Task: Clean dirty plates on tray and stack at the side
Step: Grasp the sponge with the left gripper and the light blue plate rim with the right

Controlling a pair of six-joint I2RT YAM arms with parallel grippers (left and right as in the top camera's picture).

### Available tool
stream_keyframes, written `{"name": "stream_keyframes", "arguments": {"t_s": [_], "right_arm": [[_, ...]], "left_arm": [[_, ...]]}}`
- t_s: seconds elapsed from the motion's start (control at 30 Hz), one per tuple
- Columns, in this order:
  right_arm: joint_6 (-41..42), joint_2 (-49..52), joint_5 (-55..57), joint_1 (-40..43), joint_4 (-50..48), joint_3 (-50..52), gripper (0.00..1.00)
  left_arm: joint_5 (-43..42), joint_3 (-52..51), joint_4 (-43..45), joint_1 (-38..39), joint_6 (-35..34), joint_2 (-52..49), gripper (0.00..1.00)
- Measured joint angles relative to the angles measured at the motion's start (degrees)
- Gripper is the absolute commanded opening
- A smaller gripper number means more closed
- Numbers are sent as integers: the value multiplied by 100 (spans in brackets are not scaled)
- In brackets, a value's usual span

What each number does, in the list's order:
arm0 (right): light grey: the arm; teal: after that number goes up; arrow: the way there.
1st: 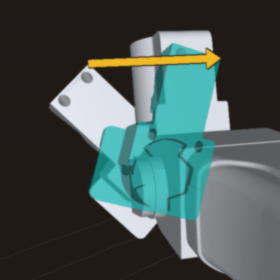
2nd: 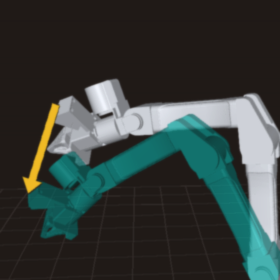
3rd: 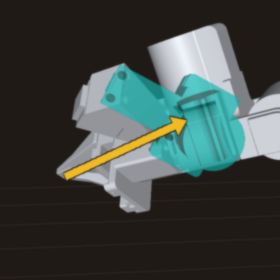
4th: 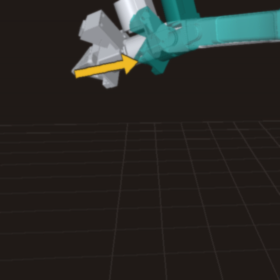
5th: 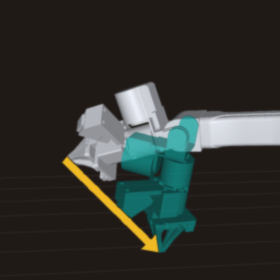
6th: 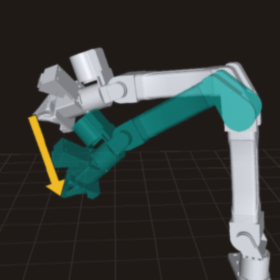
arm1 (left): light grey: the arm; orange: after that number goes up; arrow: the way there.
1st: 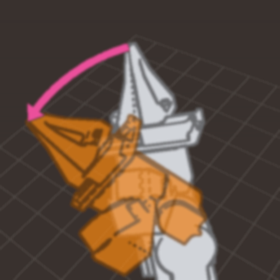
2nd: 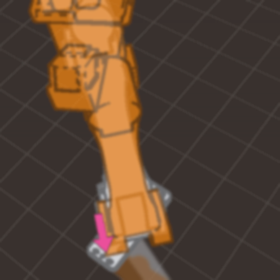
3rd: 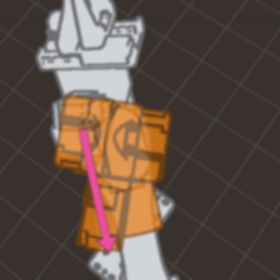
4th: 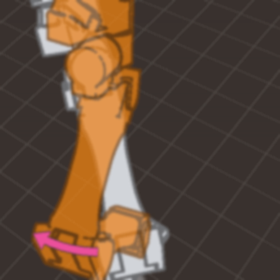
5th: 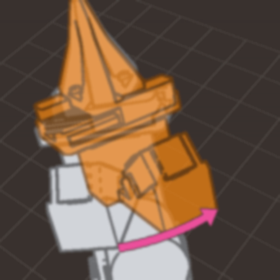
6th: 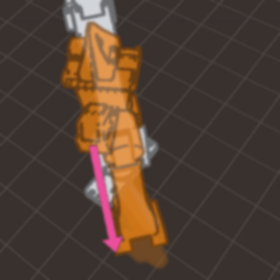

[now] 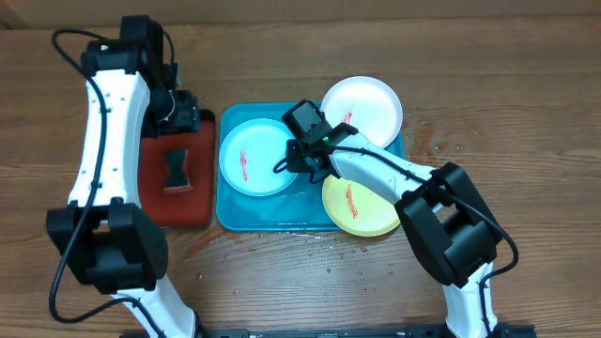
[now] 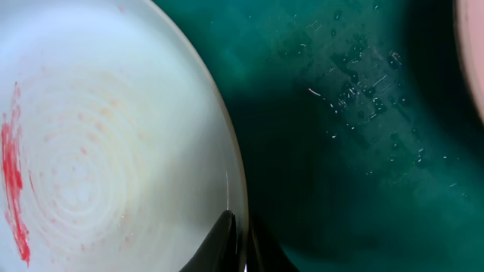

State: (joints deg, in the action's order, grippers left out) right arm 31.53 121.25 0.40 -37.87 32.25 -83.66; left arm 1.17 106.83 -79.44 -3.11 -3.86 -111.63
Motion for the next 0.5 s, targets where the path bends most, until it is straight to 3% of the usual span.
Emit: {"name": "stream_keyframes", "arguments": {"t_s": [0.4, 0.5], "right_arm": [[-2, 0, -7, -4, 57, 0, 8], [0, 0, -7, -4, 50, 0, 8]], "left_arm": [[13, -782, 455, -706, 195, -293, 68], [35, -1078, 678, -874, 367, -293, 63]]}}
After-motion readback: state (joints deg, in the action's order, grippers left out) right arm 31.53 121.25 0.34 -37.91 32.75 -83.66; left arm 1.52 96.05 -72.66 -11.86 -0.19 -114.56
